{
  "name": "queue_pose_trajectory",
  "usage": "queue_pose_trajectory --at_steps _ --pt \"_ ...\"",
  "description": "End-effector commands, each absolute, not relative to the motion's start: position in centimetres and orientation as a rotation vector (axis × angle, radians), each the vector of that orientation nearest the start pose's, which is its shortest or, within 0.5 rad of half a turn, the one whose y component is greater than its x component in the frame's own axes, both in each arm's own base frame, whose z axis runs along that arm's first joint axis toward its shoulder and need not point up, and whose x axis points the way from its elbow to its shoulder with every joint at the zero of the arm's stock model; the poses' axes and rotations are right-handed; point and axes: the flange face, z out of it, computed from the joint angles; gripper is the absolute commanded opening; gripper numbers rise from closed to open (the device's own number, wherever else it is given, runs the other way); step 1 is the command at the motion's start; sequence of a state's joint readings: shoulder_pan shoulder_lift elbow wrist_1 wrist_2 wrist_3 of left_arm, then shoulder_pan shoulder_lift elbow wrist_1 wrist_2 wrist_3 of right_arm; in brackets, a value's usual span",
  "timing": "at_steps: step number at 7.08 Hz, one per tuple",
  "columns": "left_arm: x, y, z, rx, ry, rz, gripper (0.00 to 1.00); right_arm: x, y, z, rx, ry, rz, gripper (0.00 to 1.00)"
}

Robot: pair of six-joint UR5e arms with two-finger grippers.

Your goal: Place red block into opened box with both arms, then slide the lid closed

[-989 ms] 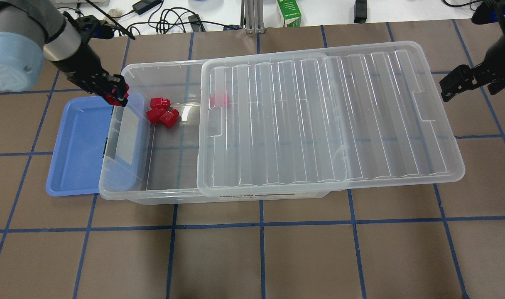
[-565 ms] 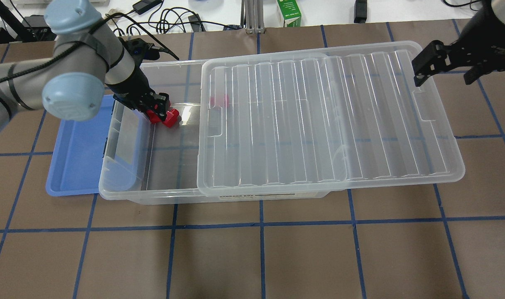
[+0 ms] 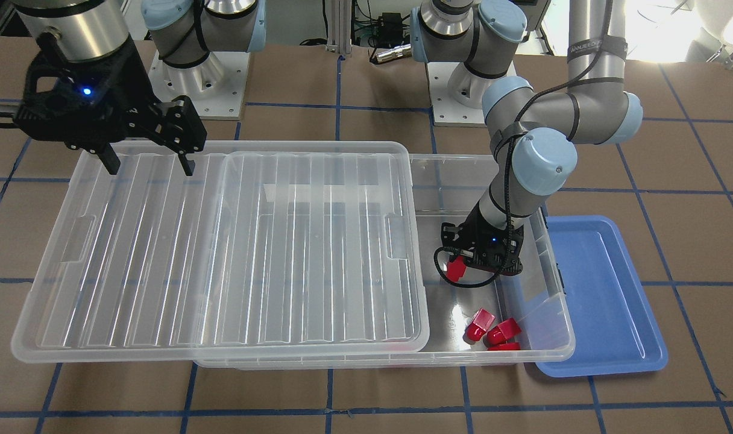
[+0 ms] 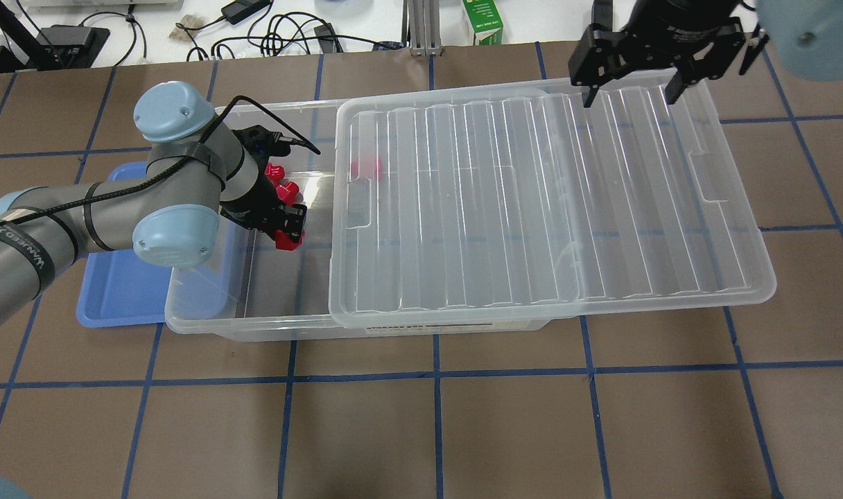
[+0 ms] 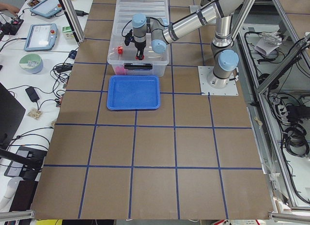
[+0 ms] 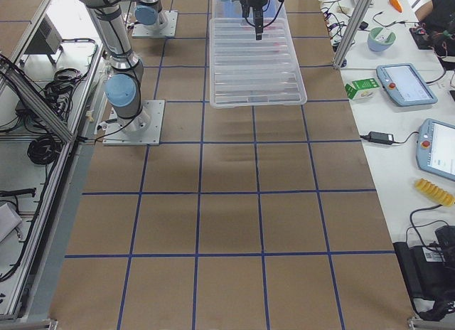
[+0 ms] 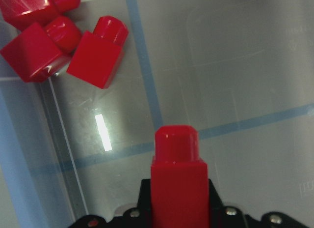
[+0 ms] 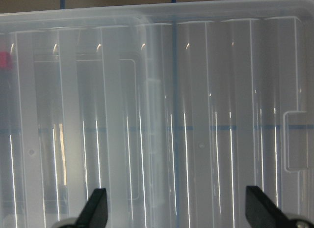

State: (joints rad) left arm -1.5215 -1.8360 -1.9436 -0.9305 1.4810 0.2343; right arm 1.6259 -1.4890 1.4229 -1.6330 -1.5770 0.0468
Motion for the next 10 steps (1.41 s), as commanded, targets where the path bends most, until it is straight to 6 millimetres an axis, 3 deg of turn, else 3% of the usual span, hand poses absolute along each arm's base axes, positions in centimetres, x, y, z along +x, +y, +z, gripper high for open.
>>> queue_pose_trajectory --at_steps 1,2,3,4,5,7,8,10 --pt "-11.5 -53.5 24.7 0.283 3.208 -0.050 0.93 17.6 -53.7 52.4 -0.041 3.153 -0.204 1.00" --pt "-11.3 -54.0 27.0 0.279 3.201 -0.103 1.00 17.6 -53.7 52.4 -0.041 3.155 -0.204 1.00" --pt "-10.9 -54.8 30.3 0.273 3.184 -0.055 1.00 17.6 -53.7 52.2 -0.053 3.156 -0.197 1.00" --pt "-10.8 -55.8 35.9 0.271 3.173 -0.010 1.00 16.3 -54.1 51.9 -0.036 3.161 -0.182 1.00" --pt "-10.6 -56.4 40.9 0.221 3.166 0.030 1.00 12.0 -54.8 51.8 0.000 3.177 -0.141 1.00" --pt "-10.7 -55.6 48.0 0.131 3.143 -0.003 1.00 3.6 -55.5 52.0 -0.164 3.192 -0.093 1.00" --pt "-11.5 -54.6 49.4 -0.027 3.152 -0.017 1.00 0.2 -55.6 51.8 -0.153 3.188 -0.081 1.00" --pt "-11.6 -54.1 49.5 -0.026 3.150 -0.017 1.00 0.1 -55.0 52.6 -0.140 3.181 -0.074 1.00"
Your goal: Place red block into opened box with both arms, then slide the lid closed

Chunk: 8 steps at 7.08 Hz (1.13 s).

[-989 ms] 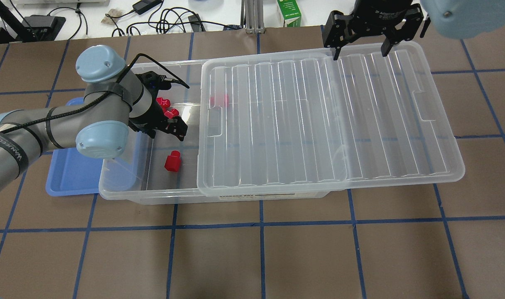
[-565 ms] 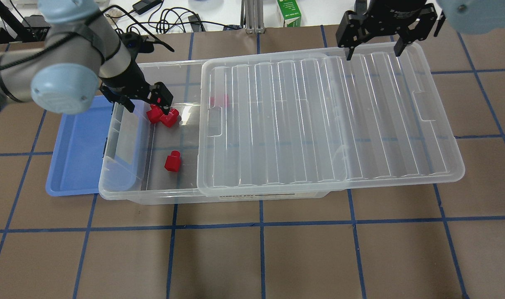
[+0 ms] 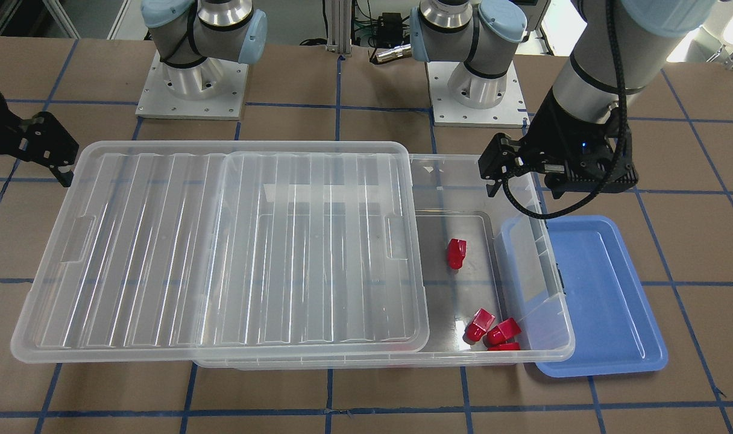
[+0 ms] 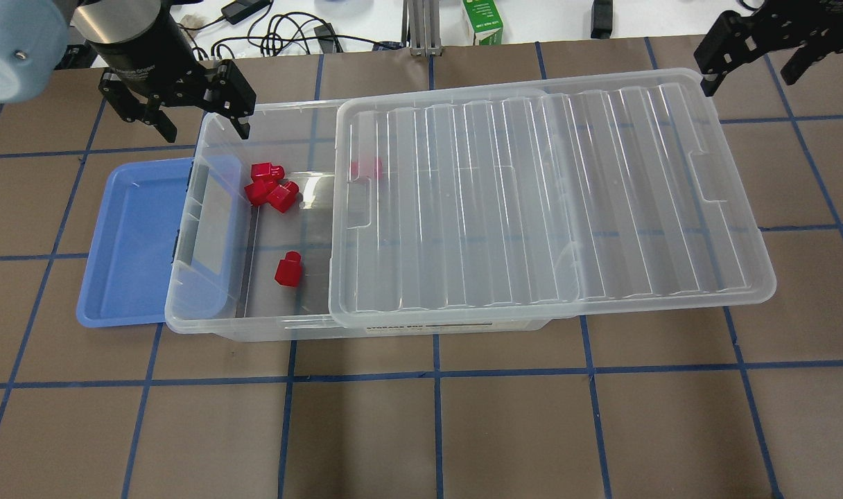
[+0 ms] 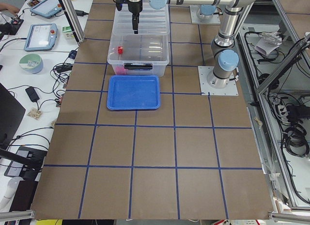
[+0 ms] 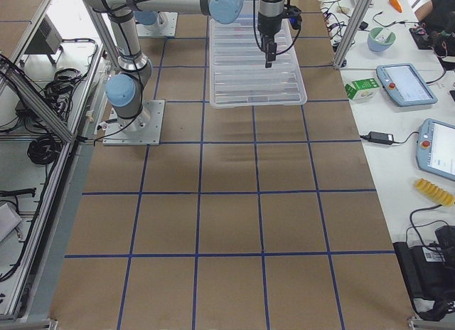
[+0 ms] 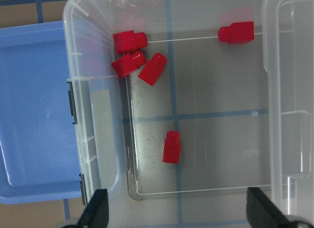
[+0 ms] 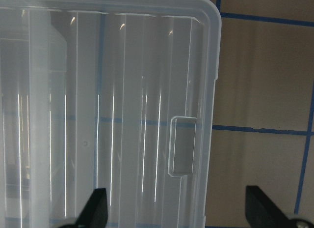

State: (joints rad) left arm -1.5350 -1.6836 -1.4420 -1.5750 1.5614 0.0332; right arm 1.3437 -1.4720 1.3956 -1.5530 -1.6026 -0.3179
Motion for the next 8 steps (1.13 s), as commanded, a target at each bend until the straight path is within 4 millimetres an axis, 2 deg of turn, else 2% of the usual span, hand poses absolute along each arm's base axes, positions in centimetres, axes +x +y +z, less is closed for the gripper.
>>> queue_pose_trajectory --at_steps 1,2,3,4,5,6,7,8 --pt "-11.6 -54.2 49.1 -0.027 3.151 -0.005 1.00 0.3 -54.7 52.7 -0.126 3.178 -0.071 1.00" --pt "-11.7 -54.2 48.5 -0.024 3.151 0.016 1.00 2.7 -53.9 53.7 -0.066 3.138 -0.097 1.00" --pt "-11.7 -54.1 48.9 -0.022 3.151 -0.005 1.00 7.6 -53.5 53.8 -0.113 3.142 -0.113 1.00" --pt "-11.7 -54.0 48.7 -0.022 3.151 0.007 1.00 8.2 -54.1 52.9 -0.180 3.144 -0.091 1.00" --pt "-11.7 -54.1 48.8 -0.022 3.151 0.000 1.00 3.7 -55.1 52.1 -0.214 3.207 -0.063 1.00" --pt "-11.7 -54.2 48.7 -0.022 3.151 -0.003 1.00 -2.8 -55.3 51.6 -0.200 3.210 -0.053 1.00" --pt "-11.6 -54.1 48.9 -0.024 3.151 -0.005 1.00 -7.8 -55.8 49.1 -0.246 3.193 0.011 1.00" --pt "-11.6 -54.2 48.7 -0.024 3.151 -0.003 1.00 -11.2 -56.5 46.0 -0.204 3.196 0.051 1.00"
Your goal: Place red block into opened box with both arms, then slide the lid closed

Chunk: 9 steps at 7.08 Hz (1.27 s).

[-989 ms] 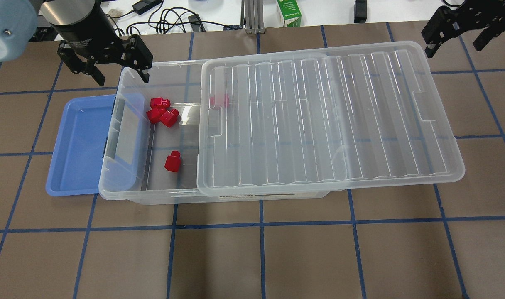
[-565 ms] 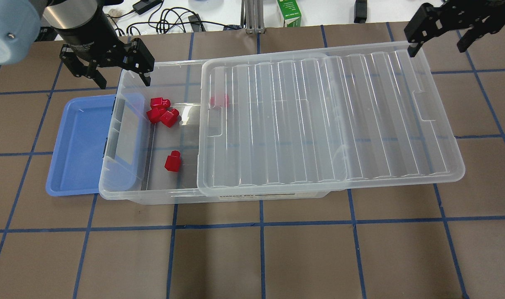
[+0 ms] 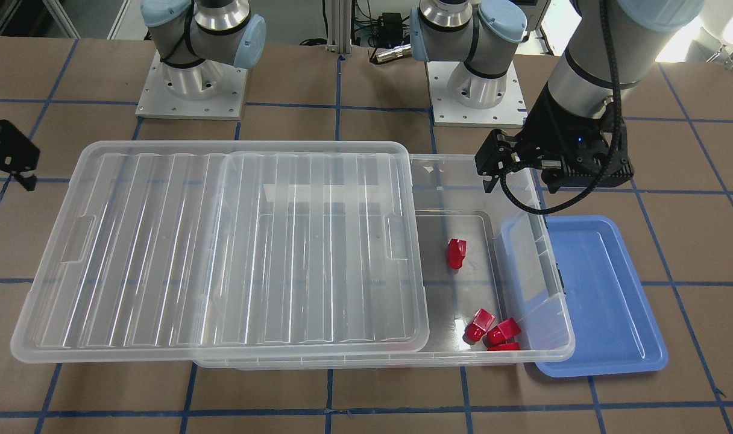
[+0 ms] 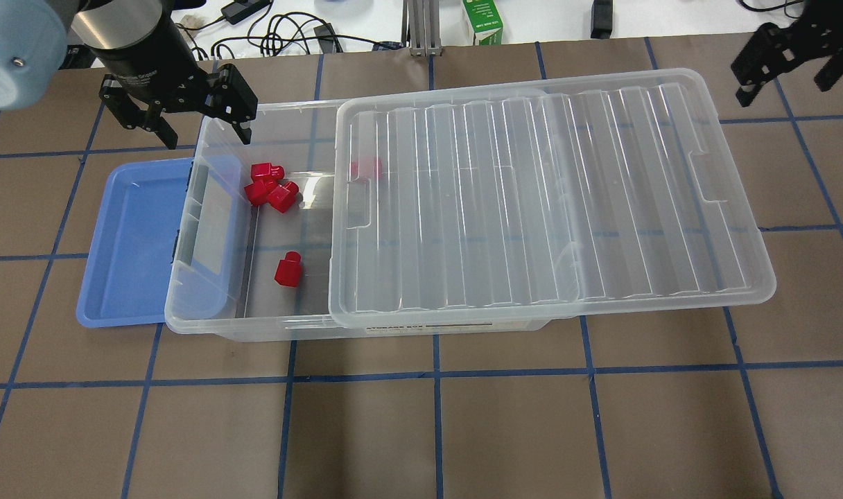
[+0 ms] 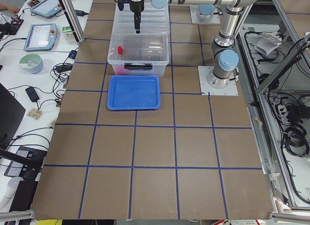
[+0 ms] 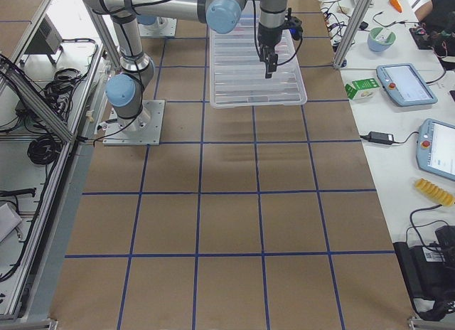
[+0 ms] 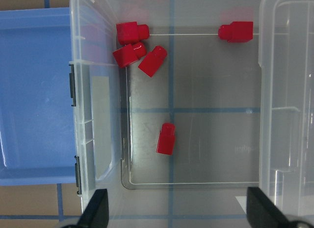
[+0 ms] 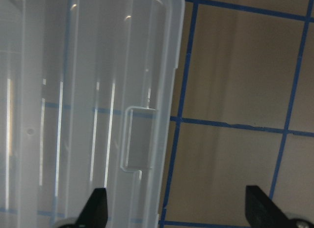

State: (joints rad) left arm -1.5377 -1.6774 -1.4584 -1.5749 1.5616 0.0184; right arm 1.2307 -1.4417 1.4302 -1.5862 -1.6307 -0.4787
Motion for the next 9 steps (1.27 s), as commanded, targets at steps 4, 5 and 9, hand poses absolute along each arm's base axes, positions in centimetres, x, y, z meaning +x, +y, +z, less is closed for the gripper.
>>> queue_pose_trajectory --at_steps 4,5,9 --pt "-11.6 -54.3 48.5 -0.024 3.151 0.002 1.00 -13.3 -55.3 34.7 -0.191 3.179 0.062 1.00" --pt "-11.6 -54.3 48.5 -0.024 3.151 0.004 1.00 -12.6 -55.0 35.0 -0.155 3.181 0.057 1.00" --pt "-11.3 -54.1 48.9 -0.002 3.151 -0.005 1.00 -6.3 -55.9 34.8 -0.114 3.178 0.067 1.00"
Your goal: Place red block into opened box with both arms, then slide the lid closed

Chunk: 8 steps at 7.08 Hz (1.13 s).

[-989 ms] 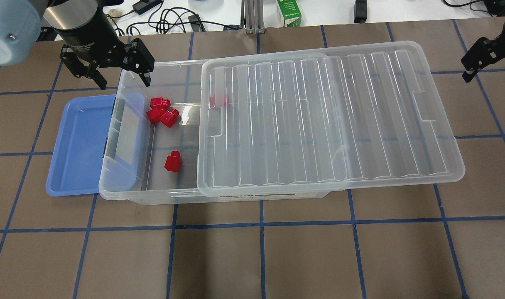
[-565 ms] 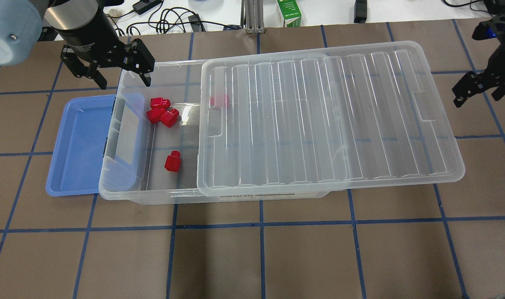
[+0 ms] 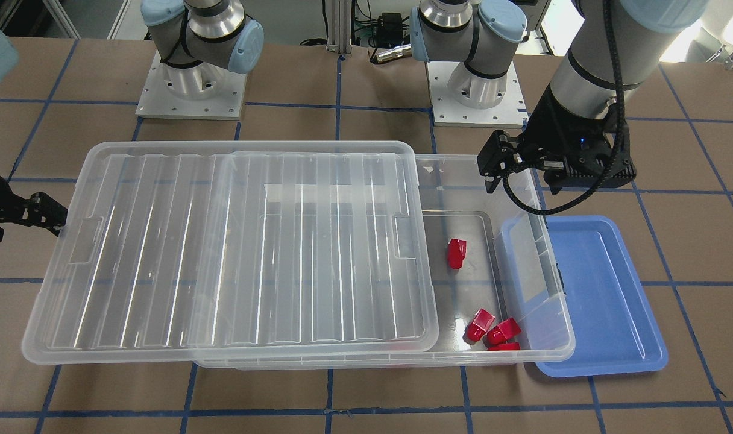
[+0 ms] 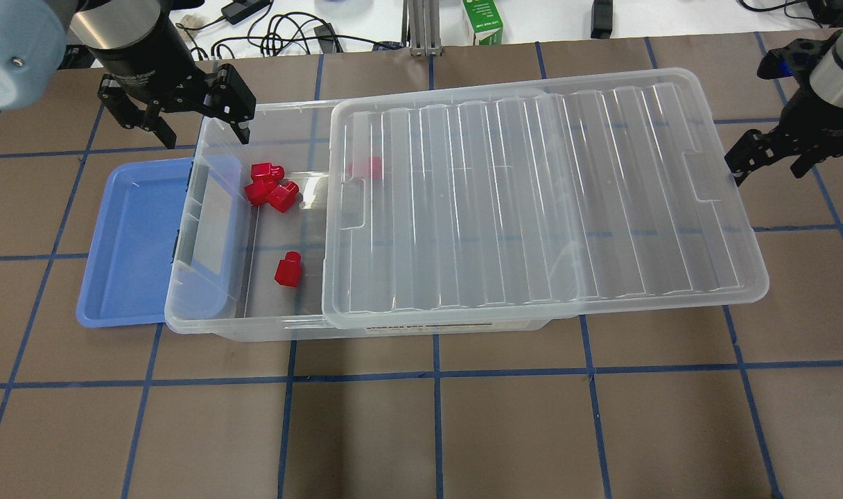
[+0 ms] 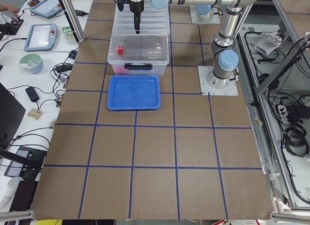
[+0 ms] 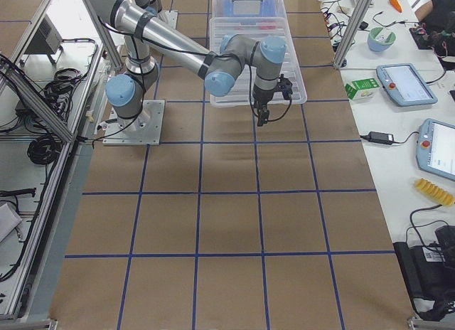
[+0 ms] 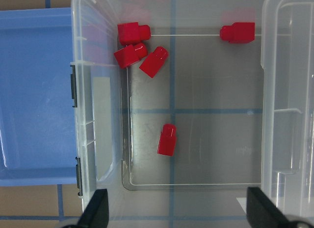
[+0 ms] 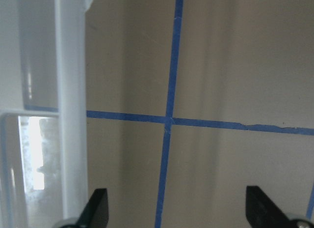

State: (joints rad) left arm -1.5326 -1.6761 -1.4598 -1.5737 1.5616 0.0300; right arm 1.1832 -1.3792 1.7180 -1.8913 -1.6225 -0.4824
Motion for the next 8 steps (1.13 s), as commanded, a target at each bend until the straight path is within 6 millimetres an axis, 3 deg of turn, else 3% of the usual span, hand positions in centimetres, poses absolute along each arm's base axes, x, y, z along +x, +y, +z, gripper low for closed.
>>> queue_pose_trajectory --at_steps 1,4,6,8 --pt "-11.1 -54.1 48.9 -0.007 3.149 -0.008 1.00 -4.4 -56.0 34.7 -0.111 3.179 0.067 0.99" --pt "-11.1 -54.1 48.9 -0.007 3.149 -0.008 1.00 2.9 -55.9 34.5 -0.014 3.188 0.066 0.99" --pt "-11.1 -54.1 48.9 -0.007 3.149 -0.010 1.00 4.2 -55.7 34.8 -0.030 3.190 0.055 0.99" --pt "-11.1 -54.1 49.0 -0.007 3.149 -0.013 1.00 7.6 -55.4 35.2 -0.020 3.194 0.026 0.99"
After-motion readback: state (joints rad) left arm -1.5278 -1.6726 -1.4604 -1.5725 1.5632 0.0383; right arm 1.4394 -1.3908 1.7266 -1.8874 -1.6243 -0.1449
